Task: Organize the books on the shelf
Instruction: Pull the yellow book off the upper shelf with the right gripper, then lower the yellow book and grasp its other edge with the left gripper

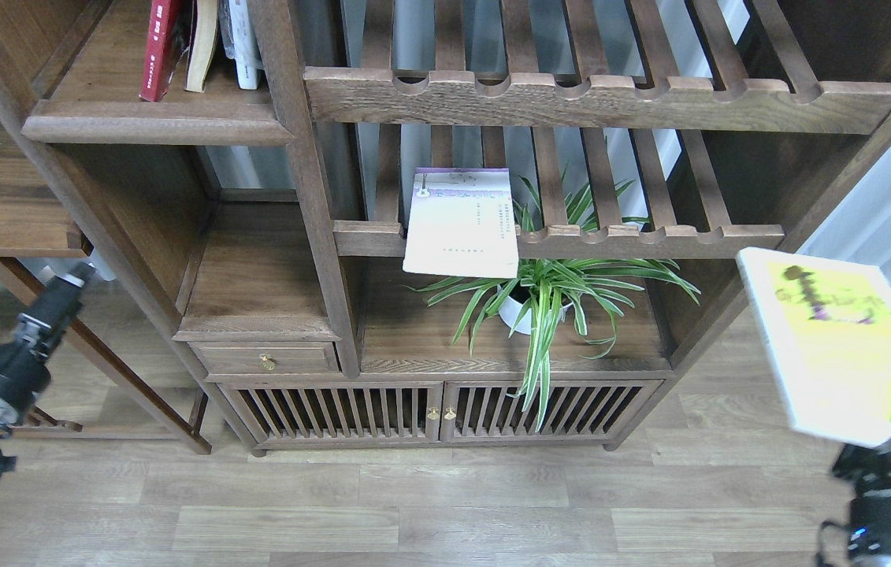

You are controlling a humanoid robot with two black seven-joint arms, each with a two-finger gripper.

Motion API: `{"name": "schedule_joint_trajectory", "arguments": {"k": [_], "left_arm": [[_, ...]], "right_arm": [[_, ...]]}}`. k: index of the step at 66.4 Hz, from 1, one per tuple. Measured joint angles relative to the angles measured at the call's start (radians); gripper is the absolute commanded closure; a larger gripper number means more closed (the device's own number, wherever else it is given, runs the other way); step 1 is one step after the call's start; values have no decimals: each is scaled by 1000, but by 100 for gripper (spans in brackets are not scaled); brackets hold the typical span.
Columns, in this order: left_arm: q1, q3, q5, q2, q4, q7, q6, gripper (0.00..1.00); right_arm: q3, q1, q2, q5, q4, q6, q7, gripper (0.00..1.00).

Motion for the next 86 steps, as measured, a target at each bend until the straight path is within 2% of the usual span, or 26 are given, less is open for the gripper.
{"name": "schedule_joint_trajectory", "arguments": {"k": [8,32,40,46,63,79,86], "left_arm": [[9,39,0,-5,18,2,0,1],[105,161,-4,-24,62,3,0,0],[118,249,-87,-24,68,3,0,0],[107,377,-244,-19,63,6,0,0],[-17,790,-757,105,-46,11,0,0],[-71,906,-855,158,-129,12,0,0],[-72,935,-856,173,-231,11,0,0]], "right_arm": [[-54,-2,-1,-16,-32,1,1,94],[-284,9,-2,-147,-169,1,-2,94],[-389,43,7,-199,-201,1,0,94],[-431,91,24,-242,-220,1,-1,94],[-549,230,90,-294,-261,0,-17,94],[-613,288,108,-296,-281,0,-44,94],[-623,316,110,-306,-298,0,-50,94]]}}
